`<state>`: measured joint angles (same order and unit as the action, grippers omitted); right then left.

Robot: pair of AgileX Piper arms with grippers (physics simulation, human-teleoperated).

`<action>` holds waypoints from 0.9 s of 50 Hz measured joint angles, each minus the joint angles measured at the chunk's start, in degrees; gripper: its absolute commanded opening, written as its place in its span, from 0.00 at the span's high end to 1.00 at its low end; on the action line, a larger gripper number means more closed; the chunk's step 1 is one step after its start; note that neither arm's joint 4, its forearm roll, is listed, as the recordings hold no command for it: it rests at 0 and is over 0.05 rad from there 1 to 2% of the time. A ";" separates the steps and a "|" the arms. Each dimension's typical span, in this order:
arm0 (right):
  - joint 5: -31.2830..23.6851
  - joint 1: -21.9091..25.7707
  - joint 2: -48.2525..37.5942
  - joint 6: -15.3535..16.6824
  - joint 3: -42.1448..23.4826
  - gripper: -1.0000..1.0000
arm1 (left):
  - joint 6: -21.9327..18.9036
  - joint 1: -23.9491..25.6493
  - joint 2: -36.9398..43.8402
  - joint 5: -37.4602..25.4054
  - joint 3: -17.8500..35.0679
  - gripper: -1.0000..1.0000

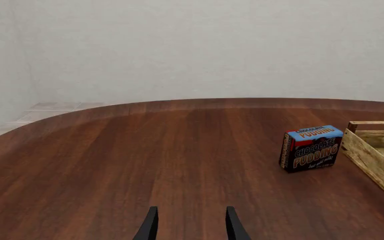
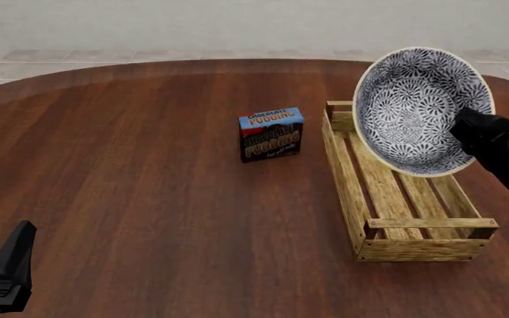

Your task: Pick up the bowl on the left and put it in the tray.

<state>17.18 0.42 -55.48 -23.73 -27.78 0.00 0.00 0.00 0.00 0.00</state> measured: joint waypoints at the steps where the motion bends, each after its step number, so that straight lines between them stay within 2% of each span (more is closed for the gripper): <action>1: -0.04 -0.10 0.02 -0.04 -0.01 1.00 | 0.00 0.00 0.00 0.00 0.00 0.00; 28: 0.45 -1.63 -2.48 -2.04 0.35 1.00 | 0.00 0.00 0.00 0.00 0.00 0.00; 45: -0.15 -1.63 -1.30 -1.62 1.76 1.00 | 0.00 0.00 0.00 0.00 0.00 0.00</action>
<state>17.03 -1.20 -56.78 -25.35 -26.02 0.00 0.00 0.00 0.00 0.00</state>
